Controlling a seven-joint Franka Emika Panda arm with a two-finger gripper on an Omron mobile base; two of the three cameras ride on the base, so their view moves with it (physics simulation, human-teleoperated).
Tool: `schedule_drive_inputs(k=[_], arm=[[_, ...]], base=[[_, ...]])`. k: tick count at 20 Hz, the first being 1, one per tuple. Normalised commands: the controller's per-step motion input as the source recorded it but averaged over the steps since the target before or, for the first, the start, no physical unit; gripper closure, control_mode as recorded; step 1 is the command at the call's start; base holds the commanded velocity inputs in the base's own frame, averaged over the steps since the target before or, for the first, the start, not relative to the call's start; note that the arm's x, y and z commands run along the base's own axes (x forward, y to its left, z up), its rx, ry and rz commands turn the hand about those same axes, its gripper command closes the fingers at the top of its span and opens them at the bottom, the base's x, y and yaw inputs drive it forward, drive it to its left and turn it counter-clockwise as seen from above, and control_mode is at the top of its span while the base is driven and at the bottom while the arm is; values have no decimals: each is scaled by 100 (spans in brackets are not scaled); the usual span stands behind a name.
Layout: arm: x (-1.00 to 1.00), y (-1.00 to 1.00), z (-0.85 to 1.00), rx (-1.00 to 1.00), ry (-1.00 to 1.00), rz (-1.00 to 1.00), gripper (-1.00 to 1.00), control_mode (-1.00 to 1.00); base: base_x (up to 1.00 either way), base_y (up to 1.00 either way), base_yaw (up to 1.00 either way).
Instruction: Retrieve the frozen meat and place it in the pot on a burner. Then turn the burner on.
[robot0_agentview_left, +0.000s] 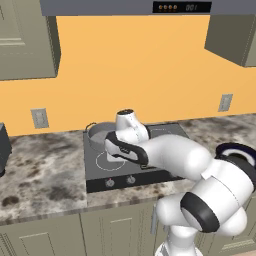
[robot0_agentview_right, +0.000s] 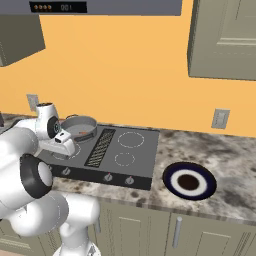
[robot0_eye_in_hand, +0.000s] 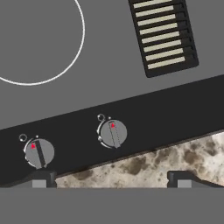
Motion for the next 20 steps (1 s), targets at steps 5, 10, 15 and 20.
schedule_drive_inputs(k=[5, 10, 15, 20], arm=[[-6, -10, -13, 0, 0, 0, -100, -100], [2, -4, -33, 0, 0, 0, -100, -100], [8, -1, -18, 0, 0, 0, -100, -100], [6, 0, -10, 1, 0, 0, -100, -100]], base=[[0, 0, 0], [0, 0, 0], [0, 0, 0], [0, 0, 0]])
